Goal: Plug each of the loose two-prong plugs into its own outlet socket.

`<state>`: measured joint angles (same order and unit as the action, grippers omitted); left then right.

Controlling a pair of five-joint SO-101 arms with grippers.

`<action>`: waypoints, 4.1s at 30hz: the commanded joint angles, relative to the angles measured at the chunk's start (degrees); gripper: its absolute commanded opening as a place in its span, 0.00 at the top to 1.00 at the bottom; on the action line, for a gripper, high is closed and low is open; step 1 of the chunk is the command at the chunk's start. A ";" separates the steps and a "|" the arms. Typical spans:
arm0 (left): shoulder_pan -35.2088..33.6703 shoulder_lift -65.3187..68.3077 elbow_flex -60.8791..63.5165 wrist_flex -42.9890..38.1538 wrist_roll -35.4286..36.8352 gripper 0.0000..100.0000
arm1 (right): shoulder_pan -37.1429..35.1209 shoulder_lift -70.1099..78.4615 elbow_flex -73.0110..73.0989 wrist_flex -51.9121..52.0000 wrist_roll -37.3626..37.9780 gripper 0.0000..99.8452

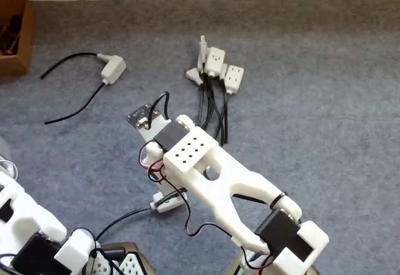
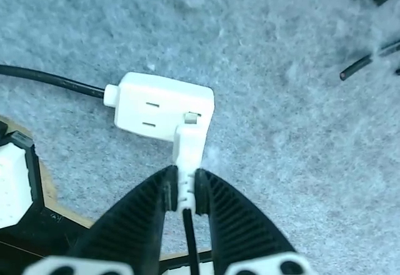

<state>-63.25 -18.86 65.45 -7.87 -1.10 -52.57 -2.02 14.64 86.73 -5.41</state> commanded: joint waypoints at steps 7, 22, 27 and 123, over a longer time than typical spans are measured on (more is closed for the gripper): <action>-0.31 -0.13 -0.22 -0.88 -0.53 0.63 | -0.40 0.04 0.31 1.54 1.58 0.99; -0.40 -0.04 -0.13 -0.79 -0.53 0.63 | -0.40 12.26 -7.69 0.66 1.85 0.99; -0.31 -0.40 1.71 -1.23 -0.53 0.63 | -0.40 13.05 -6.90 -3.12 1.76 0.99; 83.12 -9.10 -0.31 54.77 -38.33 0.96 | 59.30 -59.82 75.82 -43.47 24.53 0.50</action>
<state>22.46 -27.12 66.33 50.42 -38.46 5.80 -61.63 90.51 44.62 19.03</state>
